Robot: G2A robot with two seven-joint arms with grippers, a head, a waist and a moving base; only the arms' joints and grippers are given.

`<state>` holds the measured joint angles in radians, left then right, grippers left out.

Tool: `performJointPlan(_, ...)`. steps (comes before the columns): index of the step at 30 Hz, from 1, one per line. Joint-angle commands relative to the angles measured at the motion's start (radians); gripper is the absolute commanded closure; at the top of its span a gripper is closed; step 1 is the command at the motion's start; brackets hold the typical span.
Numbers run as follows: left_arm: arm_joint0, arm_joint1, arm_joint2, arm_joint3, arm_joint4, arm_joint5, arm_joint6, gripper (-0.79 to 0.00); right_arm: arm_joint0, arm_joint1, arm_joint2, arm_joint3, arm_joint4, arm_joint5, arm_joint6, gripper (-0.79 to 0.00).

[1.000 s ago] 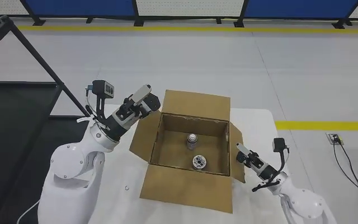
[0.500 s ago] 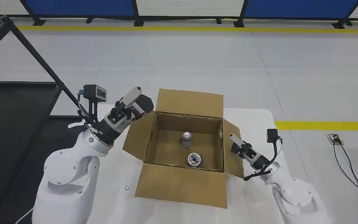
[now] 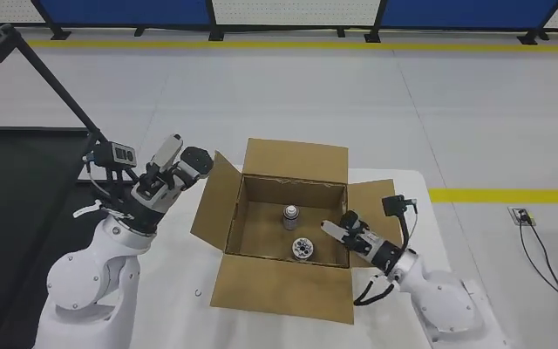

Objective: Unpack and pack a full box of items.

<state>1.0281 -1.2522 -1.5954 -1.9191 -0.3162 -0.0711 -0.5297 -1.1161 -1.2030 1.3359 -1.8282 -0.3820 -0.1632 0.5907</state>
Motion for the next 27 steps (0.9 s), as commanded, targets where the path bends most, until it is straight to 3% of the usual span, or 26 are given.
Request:
performJointPlan(1, 0.036, 0.001, -0.017, -0.012, -0.007, -0.011, 0.018, -0.785, 0.039, -0.004, -0.059, -0.005, -0.086, 0.029, 0.013, -0.785)
performJointPlan(8, 0.15, 0.004, -0.07, -0.041, -0.067, -0.031, 0.058, -0.785, 0.223, -0.037, -0.276, 0.122, -0.312, 0.146, 0.024, -0.785)
performJointPlan(24, 0.181, 0.006, -0.063, -0.038, -0.093, 0.002, 0.05, -0.785, 0.224, -0.04, -0.289, 0.135, -0.318, 0.15, 0.014, -0.785)
performJointPlan(27, 0.183, 0.007, -0.063, -0.04, -0.065, 0.015, 0.077, -0.785, 0.281, -0.055, -0.333, 0.206, -0.337, 0.194, 0.02, -0.785)
